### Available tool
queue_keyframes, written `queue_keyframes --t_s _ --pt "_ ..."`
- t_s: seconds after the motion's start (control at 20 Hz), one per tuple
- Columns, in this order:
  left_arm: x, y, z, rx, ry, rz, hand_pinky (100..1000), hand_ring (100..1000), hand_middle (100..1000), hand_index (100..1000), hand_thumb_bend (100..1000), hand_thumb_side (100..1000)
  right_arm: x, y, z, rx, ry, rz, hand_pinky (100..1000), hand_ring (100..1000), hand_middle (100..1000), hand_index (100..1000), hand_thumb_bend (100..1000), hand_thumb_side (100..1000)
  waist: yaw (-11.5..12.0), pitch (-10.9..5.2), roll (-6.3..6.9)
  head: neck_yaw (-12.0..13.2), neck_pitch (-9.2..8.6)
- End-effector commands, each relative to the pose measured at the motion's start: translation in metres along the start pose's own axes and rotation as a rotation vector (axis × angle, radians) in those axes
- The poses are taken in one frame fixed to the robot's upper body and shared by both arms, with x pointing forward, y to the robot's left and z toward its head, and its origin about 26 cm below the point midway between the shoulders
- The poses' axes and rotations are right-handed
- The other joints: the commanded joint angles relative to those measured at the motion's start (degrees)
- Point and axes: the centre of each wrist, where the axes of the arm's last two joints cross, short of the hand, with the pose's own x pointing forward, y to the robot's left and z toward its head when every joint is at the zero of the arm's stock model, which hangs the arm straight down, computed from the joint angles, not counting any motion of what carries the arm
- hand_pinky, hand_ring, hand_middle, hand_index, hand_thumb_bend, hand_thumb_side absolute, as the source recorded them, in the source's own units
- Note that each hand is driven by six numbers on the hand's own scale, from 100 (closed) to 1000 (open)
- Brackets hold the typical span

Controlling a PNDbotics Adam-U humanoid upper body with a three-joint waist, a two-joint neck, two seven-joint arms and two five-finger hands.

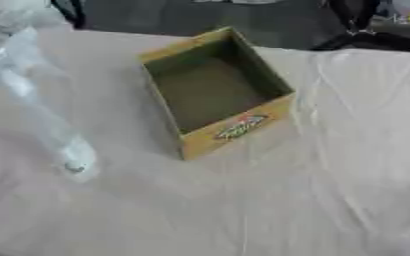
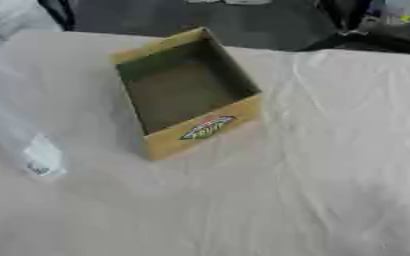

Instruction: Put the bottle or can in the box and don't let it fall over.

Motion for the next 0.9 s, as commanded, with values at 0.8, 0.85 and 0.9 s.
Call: queue_keyframes --t_s 0.8,0.85,0.9 --pt "0.004 0.012 -0.015 -0.065 -0.021 -0.036 1000 1000 1000 934 498 797 0.004 -0.003 -0.005 0.02 -0.021 0.014 911 1000 1000 900 100 569 -0.1 -0.63 0.14 0.2 -0.91" --pt "0.003 0.013 -0.016 -0.064 -0.02 -0.036 1000 1000 1000 934 492 795 0.004 -0.003 -0.005 0.02 -0.021 0.014 911 1000 1000 900 100 569 -0.1 -0.62 0.15 0.3 -0.91" --pt "0.003 0.014 -0.016 -0.061 -0.019 -0.036 1000 1000 1000 933 488 794 0.004 -0.003 -0.005 0.021 -0.02 0.015 911 1000 1000 900 100 569 -0.1 -0.62 0.17 0.3 -0.9"
